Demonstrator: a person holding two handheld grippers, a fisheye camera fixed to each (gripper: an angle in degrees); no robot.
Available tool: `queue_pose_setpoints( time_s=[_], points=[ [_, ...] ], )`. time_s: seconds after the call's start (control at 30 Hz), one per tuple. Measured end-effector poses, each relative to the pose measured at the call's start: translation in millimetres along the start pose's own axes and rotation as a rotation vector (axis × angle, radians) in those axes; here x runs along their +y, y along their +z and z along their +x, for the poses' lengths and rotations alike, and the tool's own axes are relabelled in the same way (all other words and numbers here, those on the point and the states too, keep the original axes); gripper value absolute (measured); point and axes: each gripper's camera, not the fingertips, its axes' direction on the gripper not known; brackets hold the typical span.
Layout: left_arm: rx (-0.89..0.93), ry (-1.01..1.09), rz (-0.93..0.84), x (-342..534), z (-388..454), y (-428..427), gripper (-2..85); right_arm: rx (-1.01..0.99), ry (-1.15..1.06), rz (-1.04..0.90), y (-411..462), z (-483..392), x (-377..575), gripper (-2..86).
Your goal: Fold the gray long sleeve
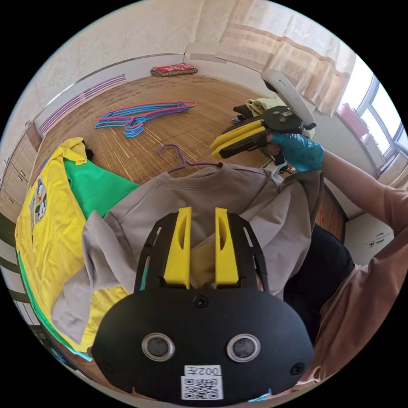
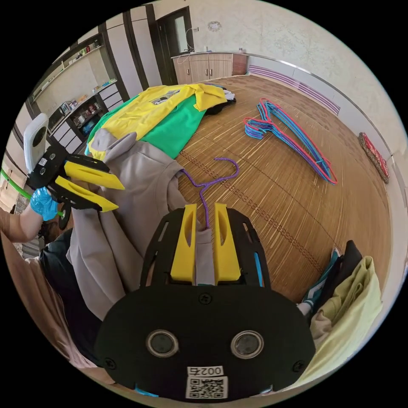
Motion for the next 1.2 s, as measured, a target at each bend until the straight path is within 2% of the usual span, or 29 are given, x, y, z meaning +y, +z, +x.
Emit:
queue_pose_setpoints(
  time_s=[0.33, 0.53, 0.7, 0.93, 1.13, 1.2],
  points=[
    [-0.073, -0.007, 0.074, -20.3, -8.9, 10.4, 5.8, -0.031, 0.037, -0.007, 32.4, 20.2, -27.1, 6.0],
    [-0.156, -0.008, 0.127, -39.5, -12.2, 12.3, 5.9, 0.048, -0.055, 0.008, 26.6, 10.3, -31.3, 3.4],
    [-0.198, 0.024, 0.136, -48.1, -6.5, 9.3, 5.8, 0.086, -0.130, 0.112, -5.8, -2.3, -21.9, 1.4],
    [-0.249, 0.068, 0.173, -35.3, 13.1, -8.9, 5.8, 0.007, -0.226, 0.218, -50.3, -21.6, -1.7, 0.1],
    [-0.243, 0.096, 0.188, -6.5, 32.0, -32.9, 5.6, -0.056, -0.271, 0.212, -67.4, -42.8, 13.4, 0.0],
    [-0.241, 0.114, 0.186, 6.6, 41.3, -41.6, 5.2, -0.088, -0.297, 0.153, -63.5, -53.3, 18.6, 0.0]
  ],
)
